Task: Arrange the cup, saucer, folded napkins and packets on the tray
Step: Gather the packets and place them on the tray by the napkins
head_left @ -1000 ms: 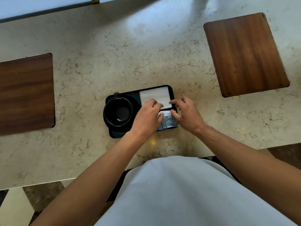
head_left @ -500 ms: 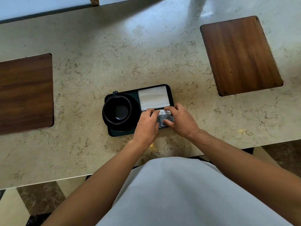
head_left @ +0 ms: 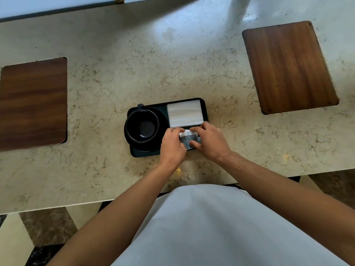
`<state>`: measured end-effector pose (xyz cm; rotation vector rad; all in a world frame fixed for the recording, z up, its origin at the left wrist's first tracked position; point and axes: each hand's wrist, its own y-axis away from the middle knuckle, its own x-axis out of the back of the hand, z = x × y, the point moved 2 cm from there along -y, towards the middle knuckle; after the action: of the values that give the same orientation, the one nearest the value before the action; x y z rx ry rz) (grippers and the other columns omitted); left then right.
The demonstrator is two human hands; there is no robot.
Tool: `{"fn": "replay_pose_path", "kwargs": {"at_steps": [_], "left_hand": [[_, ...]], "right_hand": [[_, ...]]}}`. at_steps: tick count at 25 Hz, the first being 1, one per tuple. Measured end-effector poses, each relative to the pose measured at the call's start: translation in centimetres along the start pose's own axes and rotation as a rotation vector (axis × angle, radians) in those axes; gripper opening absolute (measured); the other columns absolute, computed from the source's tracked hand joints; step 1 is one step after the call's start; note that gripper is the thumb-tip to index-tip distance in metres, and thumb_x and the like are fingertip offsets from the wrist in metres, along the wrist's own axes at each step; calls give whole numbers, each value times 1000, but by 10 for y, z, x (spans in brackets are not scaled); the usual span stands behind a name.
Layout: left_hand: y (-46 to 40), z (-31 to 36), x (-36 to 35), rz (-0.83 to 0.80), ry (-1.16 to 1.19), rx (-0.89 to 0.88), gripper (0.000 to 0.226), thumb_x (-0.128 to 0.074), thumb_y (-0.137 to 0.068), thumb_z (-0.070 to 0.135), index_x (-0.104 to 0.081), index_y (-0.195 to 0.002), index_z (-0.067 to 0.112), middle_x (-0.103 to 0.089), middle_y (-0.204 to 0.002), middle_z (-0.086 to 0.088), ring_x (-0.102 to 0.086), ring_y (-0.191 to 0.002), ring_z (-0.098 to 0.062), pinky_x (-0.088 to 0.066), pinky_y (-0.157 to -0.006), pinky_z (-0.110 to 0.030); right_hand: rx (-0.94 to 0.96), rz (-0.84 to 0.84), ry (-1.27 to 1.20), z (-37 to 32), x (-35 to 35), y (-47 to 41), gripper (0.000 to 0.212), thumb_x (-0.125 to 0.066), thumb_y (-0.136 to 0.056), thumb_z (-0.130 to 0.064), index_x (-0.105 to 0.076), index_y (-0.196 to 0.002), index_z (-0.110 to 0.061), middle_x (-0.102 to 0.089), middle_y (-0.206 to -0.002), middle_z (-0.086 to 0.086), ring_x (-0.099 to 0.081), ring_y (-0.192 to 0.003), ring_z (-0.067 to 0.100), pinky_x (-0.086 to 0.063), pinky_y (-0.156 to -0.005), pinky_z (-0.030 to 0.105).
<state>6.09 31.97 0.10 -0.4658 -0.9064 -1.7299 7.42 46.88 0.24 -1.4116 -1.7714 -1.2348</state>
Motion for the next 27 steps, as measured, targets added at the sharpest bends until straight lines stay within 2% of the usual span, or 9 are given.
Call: {"fn": "replay_pose_path", "kwargs": {"at_steps": [5,9,13,16,20,27], "left_hand": [[8,-10,1,8,-71,-58,47,-67,-90,-2,-60,-135,10,-55,-130,-3,-59,-113,-16,-52,-100,-29],[9,-14,-2,40,-76,-35,44,-66,-92,4,-59,-135,11,-57,-127,-4,-61,-107,-17,-55,-96,-33],[3,-11,0,103,-29,66,32,-69,-93,8,-66,-124,14,-70,-110,-3,-67,-99,-18,-60,-89,-37],[0,-12,1,99,-18,101,23,-70,-93,7,-72,-115,14,-75,-106,-2,-71,-98,-19,-60,-90,-38],[-2,-13,1,96,-46,91,21,-71,-93,7,-74,-113,13,-76,-107,-3,-71,-100,-21,-59,-94,-43],[1,-11,2,85,-146,21,16,-69,-93,5,-72,-109,9,-72,-102,-6,-68,-93,-22,-60,-87,-43]], "right_hand": [[4,-4,-3,-8,-2,0,52,-70,-93,-42,-59,-141,-25,-55,-125,5,-58,-111,22,-45,-103,40],[2,-4,-6,-9,1,-1,51,-70,-92,-42,-59,-138,-24,-55,-124,4,-57,-111,21,-44,-104,39],[-10,9,-21,-16,0,-2,54,-68,-92,-48,-58,-139,-22,-55,-125,5,-58,-110,21,-45,-103,39],[-39,10,1,-20,-1,-3,56,-68,-92,-51,-57,-138,-21,-55,-128,6,-59,-109,23,-46,-101,39],[-64,0,-6,-24,-2,-4,58,-70,-92,-50,-54,-138,-19,-54,-131,8,-59,-110,25,-47,-101,39],[-87,-19,-47,-24,-1,-4,57,-71,-92,-47,-53,-138,-19,-52,-133,9,-61,-110,27,-52,-97,39]]}}
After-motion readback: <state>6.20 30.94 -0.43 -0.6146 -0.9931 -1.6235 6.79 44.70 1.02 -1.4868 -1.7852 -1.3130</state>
